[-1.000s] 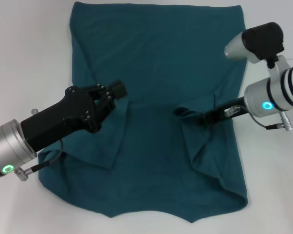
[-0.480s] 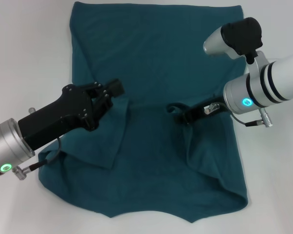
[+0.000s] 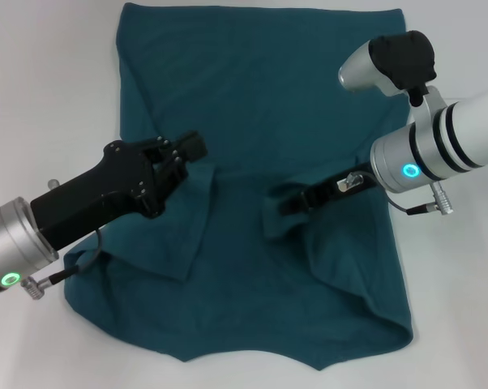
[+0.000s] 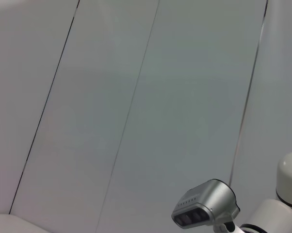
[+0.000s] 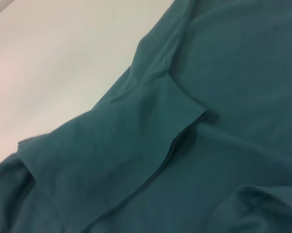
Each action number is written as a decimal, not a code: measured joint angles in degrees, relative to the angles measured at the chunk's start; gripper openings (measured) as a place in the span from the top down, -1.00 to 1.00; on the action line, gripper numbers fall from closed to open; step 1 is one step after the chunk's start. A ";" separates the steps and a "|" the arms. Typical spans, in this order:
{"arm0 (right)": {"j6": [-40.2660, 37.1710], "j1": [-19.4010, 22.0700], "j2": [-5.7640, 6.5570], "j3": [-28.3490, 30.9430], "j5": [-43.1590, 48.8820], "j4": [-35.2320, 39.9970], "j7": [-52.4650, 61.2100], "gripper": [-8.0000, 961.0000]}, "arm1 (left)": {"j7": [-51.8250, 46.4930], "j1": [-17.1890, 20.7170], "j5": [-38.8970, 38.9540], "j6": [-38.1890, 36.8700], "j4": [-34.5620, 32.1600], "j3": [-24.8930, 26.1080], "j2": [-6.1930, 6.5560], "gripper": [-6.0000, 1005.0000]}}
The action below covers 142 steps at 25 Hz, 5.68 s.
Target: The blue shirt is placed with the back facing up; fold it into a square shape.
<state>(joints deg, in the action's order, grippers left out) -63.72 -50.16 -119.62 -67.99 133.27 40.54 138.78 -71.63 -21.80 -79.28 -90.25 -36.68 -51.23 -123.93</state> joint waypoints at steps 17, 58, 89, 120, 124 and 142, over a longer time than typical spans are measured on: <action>-1.63 16.18 -0.34 -0.50 -19.69 27.96 -8.15 -0.34 | -8.02 0.41 -9.60 0.15 -3.06 0.11 1.90 0.87; 5.57 -3.74 -0.02 3.02 21.16 5.54 9.98 -0.11 | -15.76 -0.01 -18.75 8.93 -7.65 6.33 0.15 0.84; 7.63 3.16 1.84 11.39 10.16 -2.25 12.63 -0.40 | -8.08 -0.46 -19.32 9.66 -4.61 6.53 0.11 0.84; 16.37 -0.97 0.80 11.57 6.12 -11.13 7.42 -0.39 | -7.74 -0.70 -18.81 9.76 -3.39 6.83 0.32 0.84; 16.67 -0.99 0.73 11.57 2.43 -12.16 5.02 -0.36 | -7.66 -0.75 -18.80 9.83 -3.39 6.85 0.34 0.84; 24.80 -1.11 -0.06 11.46 -7.25 -15.88 -4.53 0.05 | -7.64 -0.24 -18.92 9.83 -3.23 6.85 0.18 0.84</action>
<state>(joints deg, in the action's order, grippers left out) -38.92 -51.28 -119.68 -56.53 126.02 24.67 134.25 -79.27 -22.04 -98.19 -80.43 -39.92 -44.38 -123.75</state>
